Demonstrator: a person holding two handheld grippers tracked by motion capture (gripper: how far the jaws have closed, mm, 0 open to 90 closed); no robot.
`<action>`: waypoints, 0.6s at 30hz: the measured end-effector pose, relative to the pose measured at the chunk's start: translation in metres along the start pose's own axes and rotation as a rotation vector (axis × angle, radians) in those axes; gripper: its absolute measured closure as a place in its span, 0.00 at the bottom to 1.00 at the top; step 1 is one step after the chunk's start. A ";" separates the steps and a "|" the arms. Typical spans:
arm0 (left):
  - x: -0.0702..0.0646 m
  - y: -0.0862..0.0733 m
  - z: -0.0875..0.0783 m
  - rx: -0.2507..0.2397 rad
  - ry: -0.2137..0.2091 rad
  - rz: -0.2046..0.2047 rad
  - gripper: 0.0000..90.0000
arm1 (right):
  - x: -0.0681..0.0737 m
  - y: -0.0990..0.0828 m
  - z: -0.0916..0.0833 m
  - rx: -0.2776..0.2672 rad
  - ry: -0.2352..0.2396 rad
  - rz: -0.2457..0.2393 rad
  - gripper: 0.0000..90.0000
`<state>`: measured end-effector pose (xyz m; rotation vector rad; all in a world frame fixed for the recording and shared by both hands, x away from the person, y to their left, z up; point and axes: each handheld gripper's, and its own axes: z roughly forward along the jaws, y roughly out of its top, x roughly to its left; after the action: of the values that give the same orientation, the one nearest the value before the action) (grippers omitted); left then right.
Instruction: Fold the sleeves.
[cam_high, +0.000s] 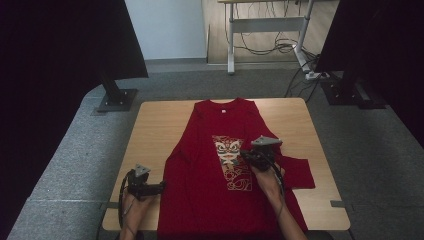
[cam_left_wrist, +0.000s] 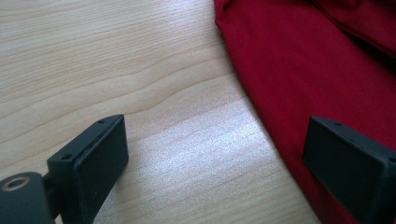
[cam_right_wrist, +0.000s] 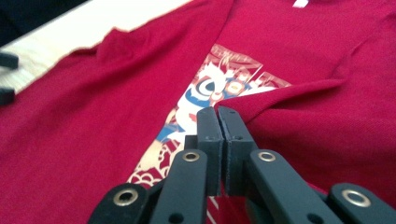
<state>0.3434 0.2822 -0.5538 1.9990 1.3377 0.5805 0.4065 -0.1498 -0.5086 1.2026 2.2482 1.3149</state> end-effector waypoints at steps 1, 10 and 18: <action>0.000 0.000 0.000 0.000 0.000 0.000 0.08 | 0.000 -0.003 0.004 0.008 0.004 -0.001 0.98; 0.000 0.000 0.000 0.000 0.000 0.000 0.08 | -0.001 -0.022 0.029 0.078 -0.001 -0.013 0.98; 0.000 0.000 0.000 0.000 0.000 0.000 0.08 | -0.002 -0.028 0.035 0.101 -0.007 -0.014 0.97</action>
<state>0.3434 0.2822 -0.5539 1.9990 1.3373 0.5801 0.4142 -0.1373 -0.5509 1.2208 2.3391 1.2030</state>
